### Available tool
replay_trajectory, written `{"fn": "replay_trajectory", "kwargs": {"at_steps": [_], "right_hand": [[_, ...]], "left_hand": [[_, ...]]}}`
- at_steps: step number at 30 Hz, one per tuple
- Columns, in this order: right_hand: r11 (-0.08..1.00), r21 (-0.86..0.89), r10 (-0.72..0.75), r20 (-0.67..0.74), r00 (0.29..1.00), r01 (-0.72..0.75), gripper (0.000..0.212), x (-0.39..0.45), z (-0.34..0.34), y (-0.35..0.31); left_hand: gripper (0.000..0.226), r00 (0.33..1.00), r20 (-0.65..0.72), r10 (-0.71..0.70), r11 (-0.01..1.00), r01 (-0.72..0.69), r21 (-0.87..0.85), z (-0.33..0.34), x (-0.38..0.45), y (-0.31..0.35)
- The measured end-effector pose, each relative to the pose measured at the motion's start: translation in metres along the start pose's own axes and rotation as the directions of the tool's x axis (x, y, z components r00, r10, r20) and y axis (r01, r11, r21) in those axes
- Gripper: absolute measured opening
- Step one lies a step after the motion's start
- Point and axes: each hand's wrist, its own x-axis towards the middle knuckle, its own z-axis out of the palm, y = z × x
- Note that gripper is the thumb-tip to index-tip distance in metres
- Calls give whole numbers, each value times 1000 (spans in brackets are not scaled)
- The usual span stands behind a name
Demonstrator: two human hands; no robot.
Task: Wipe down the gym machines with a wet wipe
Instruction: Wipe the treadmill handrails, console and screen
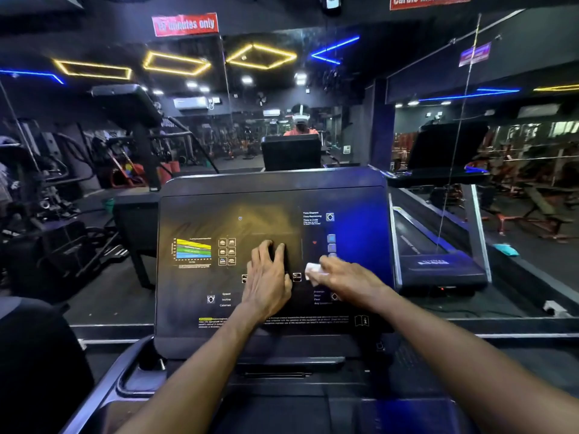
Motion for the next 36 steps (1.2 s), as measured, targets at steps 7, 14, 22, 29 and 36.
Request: {"fn": "replay_trajectory", "kwargs": {"at_steps": [7, 14, 22, 29, 36], "right_hand": [[973, 77, 229, -154, 961, -219, 65, -13, 5, 20], [917, 132, 398, -290, 870, -375, 62, -18, -1, 49], [985, -31, 167, -127, 978, -172, 73, -45, 12, 51], [991, -91, 86, -125, 988, -98, 78, -76, 52, 40], [887, 60, 451, -316, 835, -457, 71, -53, 21, 61]], "left_hand": [[69, 999, -19, 35, 999, -35, -10, -1, 11, 19], [72, 995, -24, 98, 995, -98, -3, 5, 18, 42], [83, 998, -40, 39, 999, -38, 25, 5, 28, 52], [85, 999, -33, 12, 1000, -11, 11, -1, 38, 56], [83, 999, 10, -52, 999, 52, -2, 2, 45, 62]]}}
